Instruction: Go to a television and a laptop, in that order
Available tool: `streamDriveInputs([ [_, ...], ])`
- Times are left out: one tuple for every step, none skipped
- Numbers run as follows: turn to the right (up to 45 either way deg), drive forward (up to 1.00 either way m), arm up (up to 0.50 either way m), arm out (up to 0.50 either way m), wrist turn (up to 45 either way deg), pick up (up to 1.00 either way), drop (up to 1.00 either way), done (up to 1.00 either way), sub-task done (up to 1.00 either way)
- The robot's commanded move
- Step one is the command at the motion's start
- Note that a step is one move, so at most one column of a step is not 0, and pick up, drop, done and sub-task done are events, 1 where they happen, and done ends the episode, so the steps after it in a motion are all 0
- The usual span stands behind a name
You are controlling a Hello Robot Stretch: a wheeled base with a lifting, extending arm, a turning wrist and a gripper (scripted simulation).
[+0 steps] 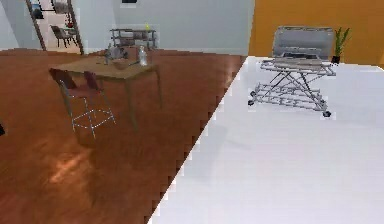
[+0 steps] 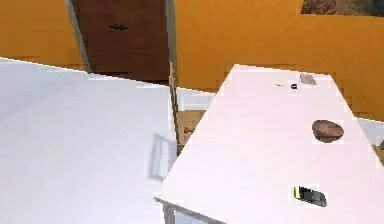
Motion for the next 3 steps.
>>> streamDriveInputs([
  [0.0,1.00,0.00,0.00,0.0,0.00,0.00,0.00,0.00],
  [0.0,1.00,0.00,0.00,0.0,0.00,0.00,0.00,0.00],
  [0.0,0.75,0.00,0.00,0.0,0.00,0.00,0.00,0.00],
])
